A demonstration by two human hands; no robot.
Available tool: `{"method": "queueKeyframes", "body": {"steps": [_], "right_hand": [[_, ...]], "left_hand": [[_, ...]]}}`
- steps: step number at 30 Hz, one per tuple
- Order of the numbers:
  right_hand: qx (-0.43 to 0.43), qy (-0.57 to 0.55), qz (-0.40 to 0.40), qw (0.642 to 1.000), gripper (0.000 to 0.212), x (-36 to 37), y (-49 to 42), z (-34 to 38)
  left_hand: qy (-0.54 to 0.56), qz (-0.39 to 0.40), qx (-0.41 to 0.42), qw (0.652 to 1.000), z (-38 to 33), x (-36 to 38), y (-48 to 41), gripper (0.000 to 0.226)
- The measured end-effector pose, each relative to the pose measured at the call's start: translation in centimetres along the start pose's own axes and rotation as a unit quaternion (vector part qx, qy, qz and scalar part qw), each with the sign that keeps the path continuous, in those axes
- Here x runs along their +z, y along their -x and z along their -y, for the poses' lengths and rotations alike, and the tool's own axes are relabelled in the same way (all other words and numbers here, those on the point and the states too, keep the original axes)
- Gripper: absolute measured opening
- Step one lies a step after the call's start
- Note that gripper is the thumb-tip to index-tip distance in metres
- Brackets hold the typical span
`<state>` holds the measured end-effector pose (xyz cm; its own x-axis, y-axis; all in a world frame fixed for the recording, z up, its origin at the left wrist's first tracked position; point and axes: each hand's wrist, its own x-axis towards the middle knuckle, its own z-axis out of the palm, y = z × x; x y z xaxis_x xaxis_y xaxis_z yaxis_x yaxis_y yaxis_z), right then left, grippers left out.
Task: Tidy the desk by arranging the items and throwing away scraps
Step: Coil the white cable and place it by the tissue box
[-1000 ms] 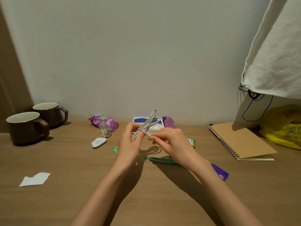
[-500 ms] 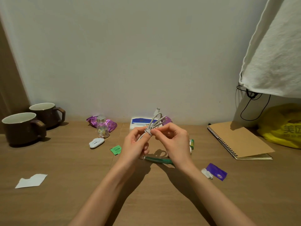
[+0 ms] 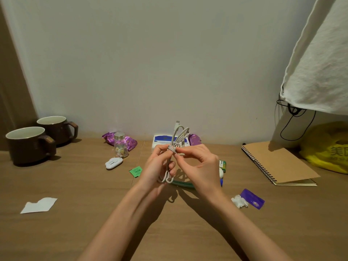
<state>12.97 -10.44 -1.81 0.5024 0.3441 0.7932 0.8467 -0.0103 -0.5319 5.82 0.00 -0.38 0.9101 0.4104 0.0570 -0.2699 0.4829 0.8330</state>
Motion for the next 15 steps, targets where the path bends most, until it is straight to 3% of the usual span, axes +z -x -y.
{"method": "queueKeyframes", "body": {"steps": [7,15], "right_hand": [[0.02,0.01,-0.029,0.999,0.016,0.1,0.1,0.3],[0.074,0.013,0.053,0.996,0.011,-0.4,-0.8,0.0]], "left_hand": [[-0.024,0.024,-0.006,0.999,0.2,0.1,0.1,0.013],[0.001,0.034,-0.019,0.999,0.0,0.3,0.3,0.011]]}}
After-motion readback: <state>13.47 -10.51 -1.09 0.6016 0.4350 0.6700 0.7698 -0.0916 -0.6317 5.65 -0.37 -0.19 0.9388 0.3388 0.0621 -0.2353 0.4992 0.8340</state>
